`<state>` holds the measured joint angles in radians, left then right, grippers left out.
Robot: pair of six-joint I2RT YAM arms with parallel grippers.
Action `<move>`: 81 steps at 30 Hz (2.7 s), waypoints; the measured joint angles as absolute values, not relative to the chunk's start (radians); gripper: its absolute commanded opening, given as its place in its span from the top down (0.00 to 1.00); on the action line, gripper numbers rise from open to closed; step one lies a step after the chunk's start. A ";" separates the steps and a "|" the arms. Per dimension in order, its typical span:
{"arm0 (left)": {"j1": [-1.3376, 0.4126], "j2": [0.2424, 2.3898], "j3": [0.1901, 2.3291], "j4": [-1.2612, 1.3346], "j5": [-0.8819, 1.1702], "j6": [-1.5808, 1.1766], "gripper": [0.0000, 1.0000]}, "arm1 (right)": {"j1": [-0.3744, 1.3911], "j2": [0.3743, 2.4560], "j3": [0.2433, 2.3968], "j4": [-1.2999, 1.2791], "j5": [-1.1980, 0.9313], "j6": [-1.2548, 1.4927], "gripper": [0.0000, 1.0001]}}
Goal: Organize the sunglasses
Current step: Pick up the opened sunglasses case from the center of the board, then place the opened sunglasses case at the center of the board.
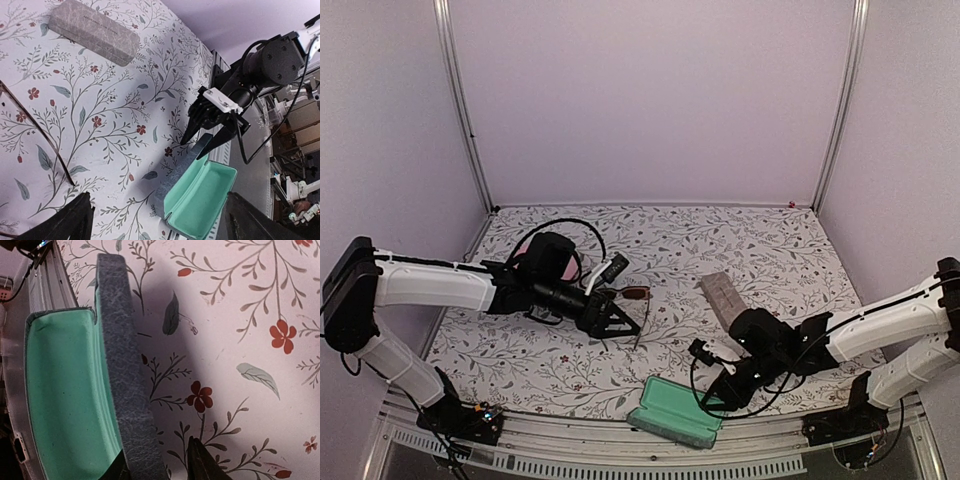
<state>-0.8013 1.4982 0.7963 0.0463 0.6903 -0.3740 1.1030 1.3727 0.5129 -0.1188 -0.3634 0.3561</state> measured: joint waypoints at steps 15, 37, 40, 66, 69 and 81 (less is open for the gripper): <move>-0.801 1.498 0.782 0.035 0.643 -0.366 0.08 | 1.021 1.297 0.573 -0.183 -0.332 0.282 0.94; -0.769 1.391 0.739 0.002 0.421 -0.348 0.08 | 0.999 1.384 0.760 -0.298 0.316 -0.110 0.91; -0.761 1.391 0.735 0.002 0.411 -0.348 0.08 | 1.002 1.395 0.760 -0.289 0.353 -0.152 0.90; -0.741 1.391 0.694 0.028 0.410 -0.364 0.08 | 0.990 1.469 0.686 -0.052 0.564 -0.441 0.91; -0.740 1.390 0.688 0.032 0.410 -0.367 0.08 | 0.976 1.467 0.671 -0.028 0.559 -0.468 0.91; -0.736 1.384 0.677 0.047 0.410 -0.368 0.08 | 0.900 1.467 0.666 0.017 0.513 -0.524 0.88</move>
